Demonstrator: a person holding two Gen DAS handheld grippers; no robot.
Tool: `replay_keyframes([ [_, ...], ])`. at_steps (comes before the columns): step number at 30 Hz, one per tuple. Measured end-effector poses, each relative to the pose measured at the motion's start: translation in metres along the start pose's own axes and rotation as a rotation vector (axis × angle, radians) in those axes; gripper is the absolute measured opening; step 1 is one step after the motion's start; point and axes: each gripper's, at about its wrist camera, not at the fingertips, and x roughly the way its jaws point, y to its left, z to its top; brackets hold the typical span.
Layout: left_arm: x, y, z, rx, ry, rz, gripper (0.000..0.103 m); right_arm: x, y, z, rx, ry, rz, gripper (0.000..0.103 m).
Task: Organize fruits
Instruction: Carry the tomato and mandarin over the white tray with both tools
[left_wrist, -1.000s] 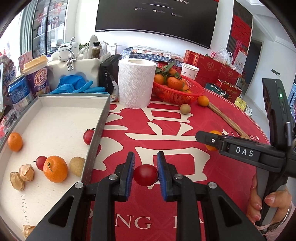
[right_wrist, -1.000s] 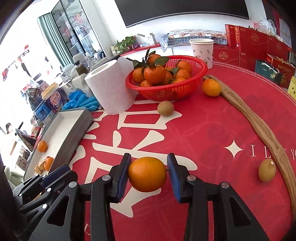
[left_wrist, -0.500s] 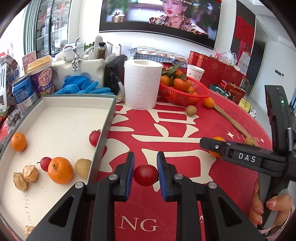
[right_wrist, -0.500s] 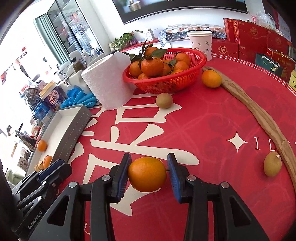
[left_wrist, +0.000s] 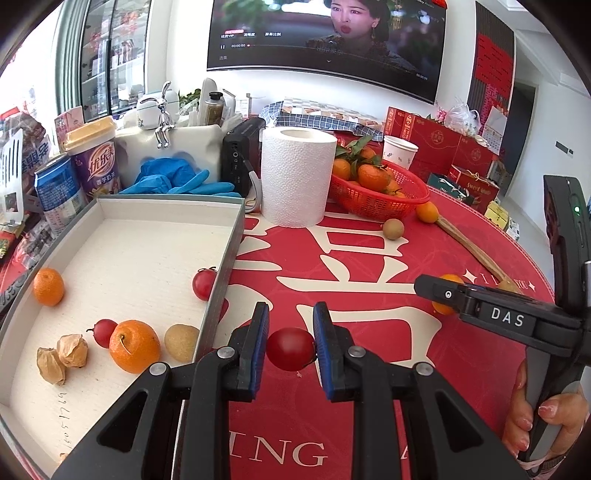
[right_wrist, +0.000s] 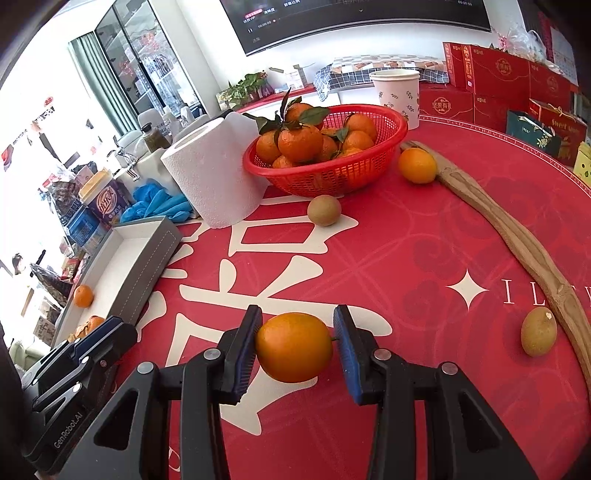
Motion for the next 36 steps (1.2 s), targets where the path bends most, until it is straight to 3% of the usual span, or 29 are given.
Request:
replay_keyframes([
  [16,-0.008,0.009,0.006,-0.024,-0.021,0.001,0.027,0.0,0.018,0.002,-0.049,-0.002,0.036,0.041],
  [22,-0.019,0.021,0.013,-0.049,-0.045,0.013,0.027,-0.005,0.041,0.004,-0.11,-0.017,0.042,0.041],
  [36,-0.027,0.083,0.017,-0.185,-0.039,0.127,0.027,0.025,0.126,0.023,-0.168,0.07,0.169,0.041],
])
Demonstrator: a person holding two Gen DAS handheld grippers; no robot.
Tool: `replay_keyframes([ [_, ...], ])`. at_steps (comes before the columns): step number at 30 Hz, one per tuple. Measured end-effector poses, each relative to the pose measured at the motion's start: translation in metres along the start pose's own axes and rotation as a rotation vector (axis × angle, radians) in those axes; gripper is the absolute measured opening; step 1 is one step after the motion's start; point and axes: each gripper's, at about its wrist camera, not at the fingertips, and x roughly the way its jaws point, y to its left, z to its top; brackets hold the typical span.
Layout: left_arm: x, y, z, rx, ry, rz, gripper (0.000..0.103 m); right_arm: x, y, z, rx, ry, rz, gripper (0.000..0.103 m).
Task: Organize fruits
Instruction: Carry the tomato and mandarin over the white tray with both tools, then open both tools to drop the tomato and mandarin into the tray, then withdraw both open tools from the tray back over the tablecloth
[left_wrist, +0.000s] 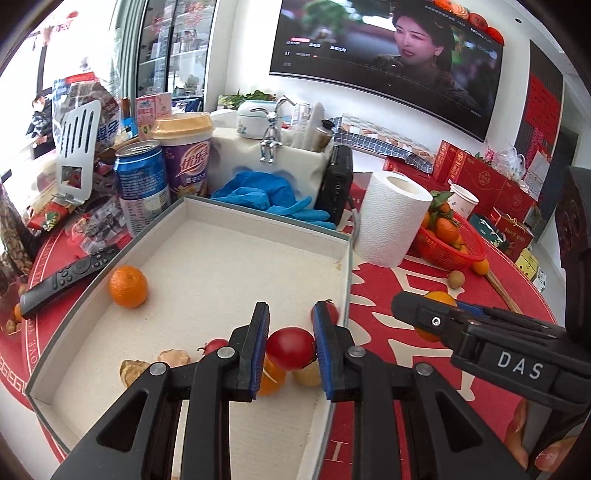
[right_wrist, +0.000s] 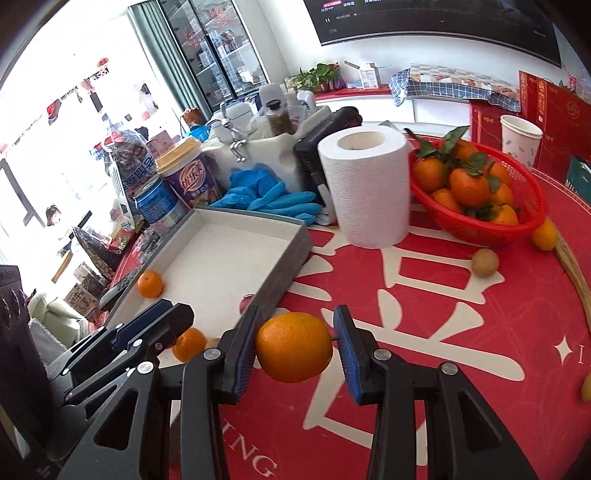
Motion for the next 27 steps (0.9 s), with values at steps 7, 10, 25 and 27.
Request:
replay_keyframes([
  [7,0.003,0.025,0.002,-0.065,0.021,0.034,0.027,0.03,0.023,0.013,0.029,0.059,0.059,0.041],
  [10,0.006,0.035,0.001,-0.105,0.032,0.05,0.027,0.038,0.033,0.017,0.022,0.071,0.065,0.041],
  [25,0.001,0.03,-0.002,-0.114,0.012,0.024,0.081,0.001,0.02,0.018,-0.01,-0.03,-0.059,0.086],
  [27,-0.003,0.02,-0.003,-0.088,0.008,-0.028,0.081,-0.017,-0.005,0.009,0.012,-0.046,-0.147,0.085],
])
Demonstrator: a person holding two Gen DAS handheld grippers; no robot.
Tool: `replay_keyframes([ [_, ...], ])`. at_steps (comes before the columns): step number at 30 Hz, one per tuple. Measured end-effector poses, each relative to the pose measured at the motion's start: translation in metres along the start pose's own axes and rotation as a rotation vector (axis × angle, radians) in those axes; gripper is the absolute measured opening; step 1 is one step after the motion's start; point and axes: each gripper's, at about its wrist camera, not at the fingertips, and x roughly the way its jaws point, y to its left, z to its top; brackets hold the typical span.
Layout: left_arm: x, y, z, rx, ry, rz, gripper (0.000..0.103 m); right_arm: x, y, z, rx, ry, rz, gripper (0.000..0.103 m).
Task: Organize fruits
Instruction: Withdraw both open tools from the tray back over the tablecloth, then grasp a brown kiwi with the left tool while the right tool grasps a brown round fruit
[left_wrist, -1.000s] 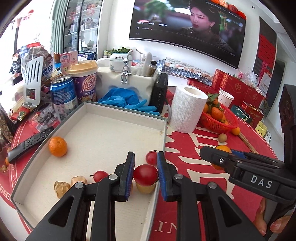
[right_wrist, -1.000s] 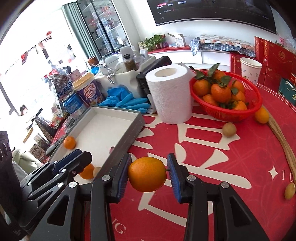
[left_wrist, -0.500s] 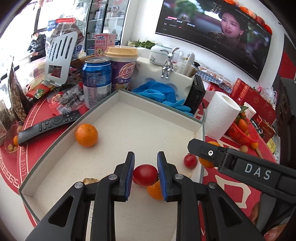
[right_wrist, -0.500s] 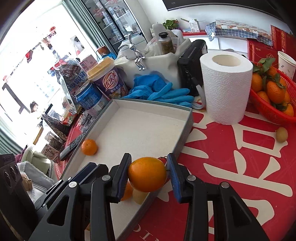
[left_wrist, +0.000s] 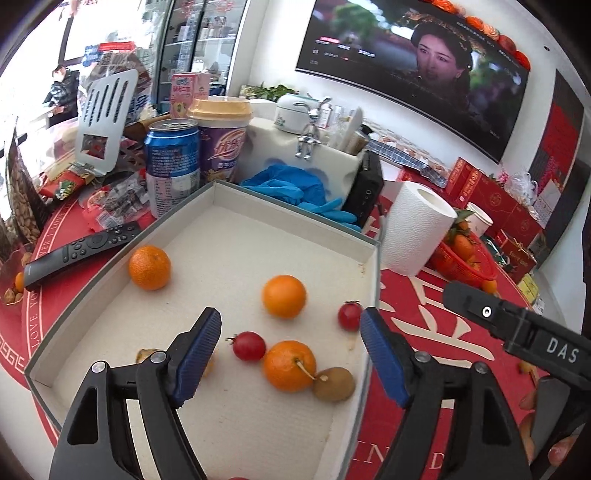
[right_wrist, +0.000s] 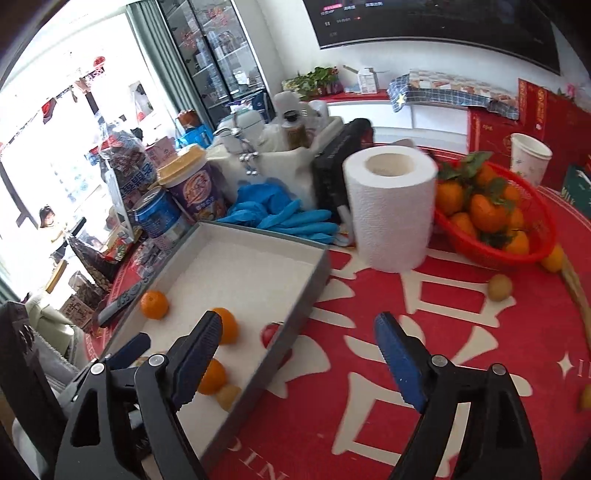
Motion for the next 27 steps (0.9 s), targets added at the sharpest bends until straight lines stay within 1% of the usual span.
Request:
replay_keyframes([
  [2,-0.004,-0.014,-0.003,0.039,-0.006,-0.053,0.081,-0.016,-0.033,-0.01,0.042,-0.016,-0.108,0.085],
  [4,-0.006,-0.03,-0.007,0.085,-0.005,-0.098,0.082,-0.031,-0.068,-0.022,0.082,-0.025,-0.237,0.085],
  [6,-0.005,-0.05,-0.014,0.138,0.014,-0.134,0.082,-0.044,-0.103,-0.031,0.114,-0.028,-0.353,0.085],
  [8,0.0,-0.071,-0.021,0.192,0.048,-0.158,0.082,-0.053,-0.135,-0.039,0.157,-0.027,-0.428,0.085],
  [9,0.003,-0.081,-0.024,0.213,0.068,-0.167,0.082,-0.055,-0.147,-0.041,0.177,-0.024,-0.442,0.085],
  [11,0.01,-0.1,-0.028,0.242,0.112,-0.184,0.082,-0.057,-0.166,-0.044,0.206,-0.022,-0.448,0.085],
  [13,0.015,-0.118,-0.027,0.258,0.146,-0.202,0.082,-0.052,-0.177,-0.045,0.198,-0.006,-0.461,0.085],
  [16,0.022,-0.143,-0.019,0.283,0.166,-0.214,0.082,-0.046,-0.183,-0.051,0.186,0.015,-0.448,0.085],
  [18,0.029,-0.163,-0.013,0.32,0.173,-0.204,0.082,-0.042,-0.186,-0.055,0.176,0.031,-0.443,0.067],
  [20,0.041,-0.181,-0.008,0.35,0.197,-0.204,0.082,-0.04,-0.192,-0.061,0.194,0.054,-0.419,0.065],
  [22,0.056,-0.195,-0.005,0.363,0.231,-0.205,0.082,-0.041,-0.194,-0.062,0.179,0.048,-0.438,0.055],
  [23,0.065,-0.203,-0.005,0.365,0.244,-0.198,0.082,-0.042,-0.194,-0.062,0.167,0.04,-0.45,0.038],
  [24,0.074,-0.21,-0.004,0.367,0.255,-0.187,0.082,-0.042,-0.195,-0.062,0.172,0.035,-0.435,0.027],
  [25,0.082,-0.214,-0.004,0.366,0.266,-0.177,0.082,-0.044,-0.196,-0.063,0.181,0.033,-0.415,0.027],
  [27,0.099,-0.224,-0.004,0.353,0.288,-0.162,0.082,-0.048,-0.2,-0.064,0.208,0.028,-0.343,0.027],
])
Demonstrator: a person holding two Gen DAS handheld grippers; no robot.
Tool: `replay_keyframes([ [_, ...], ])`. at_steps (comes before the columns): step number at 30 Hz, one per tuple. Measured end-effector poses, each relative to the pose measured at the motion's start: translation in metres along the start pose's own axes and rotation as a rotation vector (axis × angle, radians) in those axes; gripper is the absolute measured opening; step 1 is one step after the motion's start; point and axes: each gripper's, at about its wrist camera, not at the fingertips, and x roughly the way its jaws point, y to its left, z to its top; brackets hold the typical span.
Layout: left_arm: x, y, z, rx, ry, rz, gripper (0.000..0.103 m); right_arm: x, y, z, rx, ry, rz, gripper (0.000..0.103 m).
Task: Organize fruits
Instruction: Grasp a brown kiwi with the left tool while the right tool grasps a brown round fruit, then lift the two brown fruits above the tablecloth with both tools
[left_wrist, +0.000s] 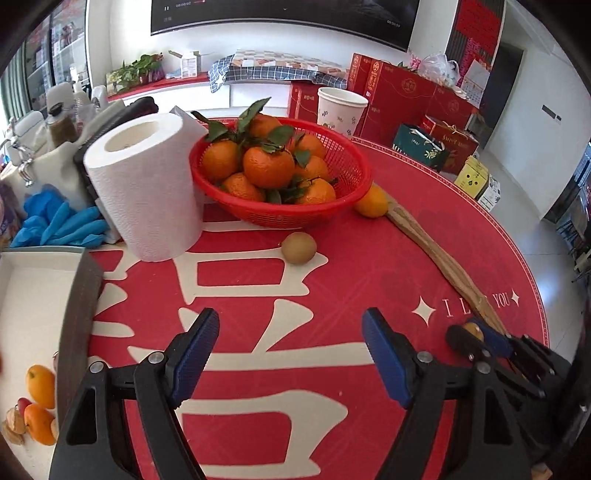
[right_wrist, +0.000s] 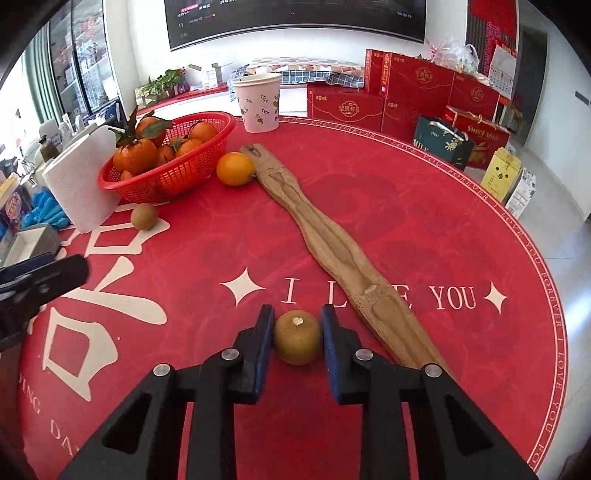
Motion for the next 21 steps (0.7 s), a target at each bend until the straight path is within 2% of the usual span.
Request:
replay_keyframes([
  [2,0.013,-0.004,0.006,-0.02,0.0,0.014,0.08,-0.004,-0.001,-0.002,0.002,0.0,0.034,0.027],
  [7,0.04,-0.01,0.015,-0.066,0.005,0.065,0.076,-0.015,0.005,-0.006,-0.031,-0.026,0.055,0.027],
  [11,0.049,-0.009,0.021,-0.103,-0.035,0.115,0.075,-0.02,0.003,-0.005,-0.021,-0.036,0.083,0.027],
  [13,0.051,-0.006,0.024,-0.118,-0.052,0.135,0.069,-0.021,0.003,-0.005,-0.018,-0.039,0.091,0.027],
  [14,0.051,-0.006,0.024,-0.112,-0.064,0.154,0.054,-0.021,0.004,-0.005,-0.018,-0.039,0.093,0.027],
  [15,0.051,-0.007,0.024,-0.094,-0.074,0.163,0.032,-0.021,0.004,-0.006,-0.017,-0.038,0.095,0.027],
  [18,0.046,-0.002,0.017,-0.044,-0.071,0.152,0.031,-0.02,0.005,-0.006,-0.012,-0.033,0.1,0.027],
  [21,0.029,0.008,-0.004,-0.019,-0.048,0.133,0.031,-0.018,0.008,-0.006,-0.01,-0.026,0.114,0.027],
])
